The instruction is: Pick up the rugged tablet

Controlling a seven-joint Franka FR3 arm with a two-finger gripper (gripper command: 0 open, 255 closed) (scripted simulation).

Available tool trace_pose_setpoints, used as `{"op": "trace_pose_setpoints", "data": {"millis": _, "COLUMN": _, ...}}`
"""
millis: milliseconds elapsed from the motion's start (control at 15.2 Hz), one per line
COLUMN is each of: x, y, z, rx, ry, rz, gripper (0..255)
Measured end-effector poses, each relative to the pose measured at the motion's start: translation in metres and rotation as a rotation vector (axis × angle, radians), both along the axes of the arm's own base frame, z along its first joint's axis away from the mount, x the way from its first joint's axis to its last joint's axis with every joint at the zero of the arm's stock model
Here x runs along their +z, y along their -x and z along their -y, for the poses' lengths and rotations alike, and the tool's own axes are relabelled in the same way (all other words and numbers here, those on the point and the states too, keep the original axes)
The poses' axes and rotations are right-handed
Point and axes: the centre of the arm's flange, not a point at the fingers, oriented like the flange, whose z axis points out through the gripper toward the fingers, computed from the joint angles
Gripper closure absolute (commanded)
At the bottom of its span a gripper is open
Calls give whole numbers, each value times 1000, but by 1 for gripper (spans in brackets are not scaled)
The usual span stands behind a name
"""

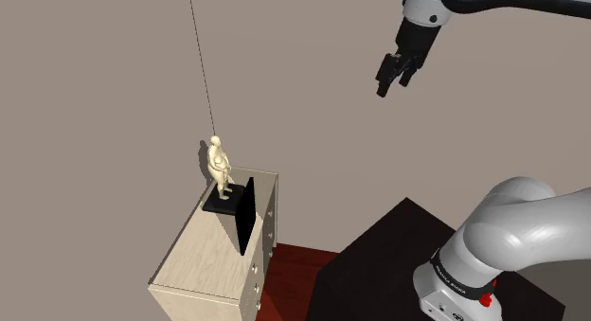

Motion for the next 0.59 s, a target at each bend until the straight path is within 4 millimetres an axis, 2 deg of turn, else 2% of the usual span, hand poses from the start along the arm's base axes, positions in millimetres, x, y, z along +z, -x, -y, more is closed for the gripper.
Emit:
{"op": "trace_pose_setpoints", "data": {"millis": 198, "x": -9, "y": -1, "z": -11, "rx": -22, "ry": -2, "rz": 1, "gripper": 0}}
{"op": "trace_pose_setpoints", "data": {"millis": 594, "x": -59, "y": 2, "z": -72, "rx": -133, "ry": -12, "rz": 7, "gripper": 0}}
